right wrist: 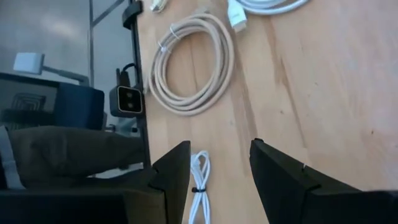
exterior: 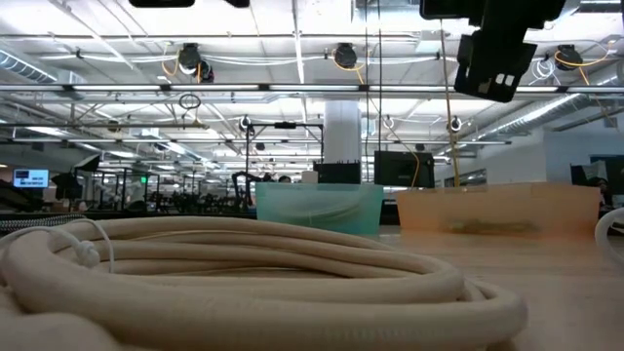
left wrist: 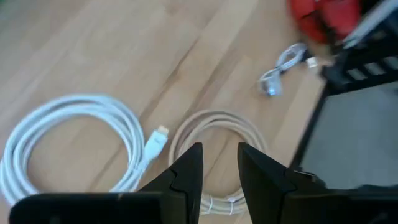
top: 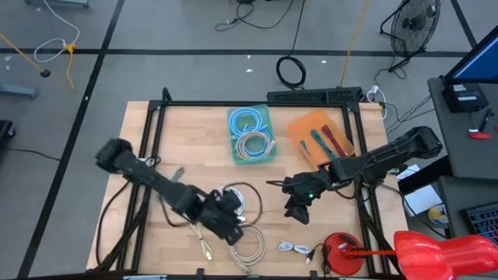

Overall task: Pick & Place USB Port
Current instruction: Put the right brown charger cable into the green bin

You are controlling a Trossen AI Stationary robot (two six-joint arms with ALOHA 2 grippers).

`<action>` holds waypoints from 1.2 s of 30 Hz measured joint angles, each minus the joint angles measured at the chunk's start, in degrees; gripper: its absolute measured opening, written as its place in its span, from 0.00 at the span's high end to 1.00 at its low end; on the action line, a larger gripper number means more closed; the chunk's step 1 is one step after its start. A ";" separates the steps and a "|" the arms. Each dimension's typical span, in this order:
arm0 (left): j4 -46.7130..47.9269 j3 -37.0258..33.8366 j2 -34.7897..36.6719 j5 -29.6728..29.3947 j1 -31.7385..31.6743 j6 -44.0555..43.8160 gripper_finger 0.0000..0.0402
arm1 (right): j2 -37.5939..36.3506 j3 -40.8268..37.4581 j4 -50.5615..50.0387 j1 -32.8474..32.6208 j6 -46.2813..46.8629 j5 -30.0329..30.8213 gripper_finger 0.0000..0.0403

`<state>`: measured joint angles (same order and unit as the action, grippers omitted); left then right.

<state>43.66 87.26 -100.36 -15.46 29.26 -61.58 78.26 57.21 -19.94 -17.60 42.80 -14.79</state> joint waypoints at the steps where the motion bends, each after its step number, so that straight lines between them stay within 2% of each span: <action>1: 2.91 2.73 -2.18 0.42 0.10 -1.50 0.75 | 0.00 0.00 0.19 -0.28 -0.08 0.00 0.61; 5: 10.29 9.07 -9.82 5.22 1.19 -8.83 0.75 | -0.02 0.00 -0.44 -1.97 -0.21 -0.04 0.61; 10: 6.89 9.56 -14.80 11.64 3.42 -19.40 0.75 | -0.02 0.00 -2.84 -5.08 0.30 0.25 0.61; 15: 4.00 9.56 -17.04 12.42 5.34 -28.29 0.75 | -0.02 0.00 -4.42 -8.48 0.51 2.93 0.61; 21: 7.33 9.58 -17.81 13.03 6.81 -36.87 0.75 | -0.02 0.00 -4.40 -10.11 1.38 3.29 0.61; 29: 9.29 9.50 -18.60 13.97 5.69 -39.71 0.72 | -0.02 0.00 -4.21 -11.05 1.52 4.46 0.61; 32: 8.19 7.94 -18.73 14.32 4.46 -39.80 0.65 | -0.02 0.00 -4.07 -11.03 1.96 4.50 0.61; 36: 6.83 4.88 -18.64 17.98 3.29 -40.23 0.54 | -0.02 0.00 -3.88 -11.03 1.96 4.50 0.61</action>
<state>50.49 92.14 -119.00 2.52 32.55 -101.81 78.24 57.21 -23.82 -28.62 44.75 -10.28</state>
